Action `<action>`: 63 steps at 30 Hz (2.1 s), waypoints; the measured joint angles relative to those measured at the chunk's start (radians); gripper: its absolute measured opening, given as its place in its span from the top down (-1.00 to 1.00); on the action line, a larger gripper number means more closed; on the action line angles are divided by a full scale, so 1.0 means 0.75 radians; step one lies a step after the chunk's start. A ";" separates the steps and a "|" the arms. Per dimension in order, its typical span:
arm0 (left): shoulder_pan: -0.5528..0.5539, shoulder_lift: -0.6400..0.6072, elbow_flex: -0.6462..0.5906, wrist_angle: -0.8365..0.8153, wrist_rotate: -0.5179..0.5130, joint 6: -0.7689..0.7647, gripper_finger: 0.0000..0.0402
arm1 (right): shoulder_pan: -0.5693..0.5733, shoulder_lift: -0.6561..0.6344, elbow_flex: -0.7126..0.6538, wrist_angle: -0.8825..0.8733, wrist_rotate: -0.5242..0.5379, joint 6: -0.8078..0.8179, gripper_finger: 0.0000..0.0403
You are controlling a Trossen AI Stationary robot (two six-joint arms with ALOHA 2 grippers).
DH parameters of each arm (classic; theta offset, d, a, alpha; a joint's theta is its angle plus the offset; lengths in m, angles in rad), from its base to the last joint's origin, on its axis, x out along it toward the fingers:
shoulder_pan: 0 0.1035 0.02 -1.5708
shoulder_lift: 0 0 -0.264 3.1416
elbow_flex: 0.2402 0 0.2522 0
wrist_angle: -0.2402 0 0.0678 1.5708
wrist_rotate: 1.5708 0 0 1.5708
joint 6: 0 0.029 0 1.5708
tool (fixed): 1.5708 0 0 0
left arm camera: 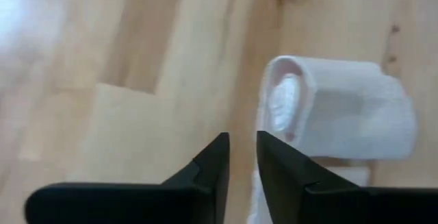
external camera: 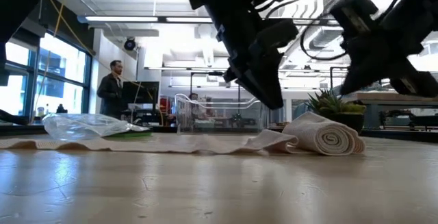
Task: Roll bandage
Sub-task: Roll the bandage
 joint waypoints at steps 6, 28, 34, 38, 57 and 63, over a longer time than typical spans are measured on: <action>-0.018 0.000 -0.012 -0.051 0.064 -0.082 0.52 | 0.001 0.110 -0.019 0.097 -0.108 0.003 1.00; -0.143 -0.039 -0.118 -0.178 -0.071 -0.110 1.00 | 0.074 0.371 -0.018 0.302 -0.050 0.146 1.00; -0.163 -0.132 -0.292 -0.139 -0.055 -0.228 1.00 | 0.115 0.302 -0.017 0.414 0.018 0.110 1.00; -0.174 -0.240 -0.441 -0.060 -0.062 -0.277 1.00 | 0.131 0.267 -0.017 0.531 0.105 0.087 1.00; -0.254 -0.469 -0.829 0.097 -0.025 -0.452 1.00 | -0.120 0.623 0.277 0.445 -0.203 -0.148 1.00; -0.275 -0.473 -0.883 0.157 0.012 -0.530 1.00 | -0.124 0.681 0.348 0.356 -0.257 -0.160 1.00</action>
